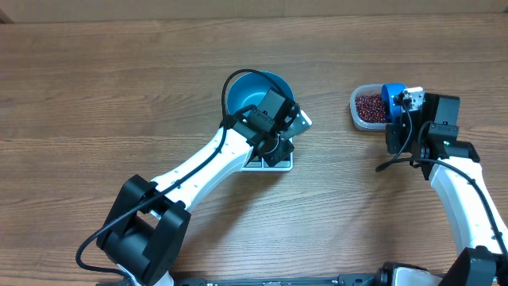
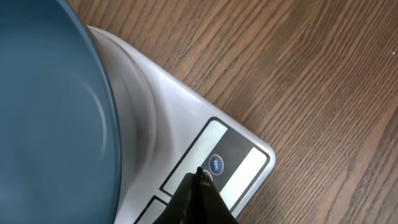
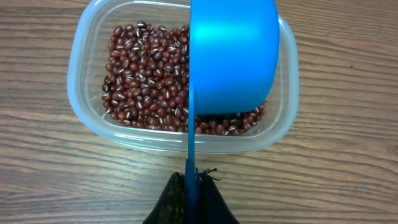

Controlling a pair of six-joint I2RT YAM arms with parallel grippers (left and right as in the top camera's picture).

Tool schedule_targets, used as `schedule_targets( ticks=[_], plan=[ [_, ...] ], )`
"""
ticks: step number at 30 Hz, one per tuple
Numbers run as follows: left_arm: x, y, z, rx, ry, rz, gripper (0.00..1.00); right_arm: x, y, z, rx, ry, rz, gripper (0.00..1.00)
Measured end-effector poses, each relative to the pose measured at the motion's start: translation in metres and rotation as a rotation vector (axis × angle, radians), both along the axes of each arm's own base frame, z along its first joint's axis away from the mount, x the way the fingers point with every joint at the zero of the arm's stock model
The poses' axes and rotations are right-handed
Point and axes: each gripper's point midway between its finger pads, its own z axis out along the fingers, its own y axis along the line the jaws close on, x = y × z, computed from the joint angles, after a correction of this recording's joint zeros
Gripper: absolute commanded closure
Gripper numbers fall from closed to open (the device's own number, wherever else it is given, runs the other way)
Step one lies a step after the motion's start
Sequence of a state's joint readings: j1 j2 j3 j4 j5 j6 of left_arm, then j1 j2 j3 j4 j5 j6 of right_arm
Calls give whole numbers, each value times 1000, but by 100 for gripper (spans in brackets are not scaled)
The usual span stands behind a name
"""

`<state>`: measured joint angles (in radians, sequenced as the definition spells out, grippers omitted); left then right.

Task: Scoop item into bowl and weigh 150g on scale
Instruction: 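Lower the blue scoop with the right gripper into the bean tub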

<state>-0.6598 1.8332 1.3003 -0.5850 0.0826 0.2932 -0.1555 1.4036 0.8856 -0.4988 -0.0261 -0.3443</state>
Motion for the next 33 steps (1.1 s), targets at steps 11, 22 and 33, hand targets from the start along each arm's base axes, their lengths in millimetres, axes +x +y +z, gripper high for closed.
schedule_targets(
  ticks=[11, 22, 33],
  plan=[
    [0, 0, 0, 1, -1, -2, 96, 0, 10, 0, 48, -2, 33, 96],
    [0, 0, 0, 1, -1, -2, 96, 1, 17, 0, 83, -6, 53, 96],
    [0, 0, 0, 1, -1, -2, 96, 3, 22, 1, 133, -16, 38, 96]
  ],
)
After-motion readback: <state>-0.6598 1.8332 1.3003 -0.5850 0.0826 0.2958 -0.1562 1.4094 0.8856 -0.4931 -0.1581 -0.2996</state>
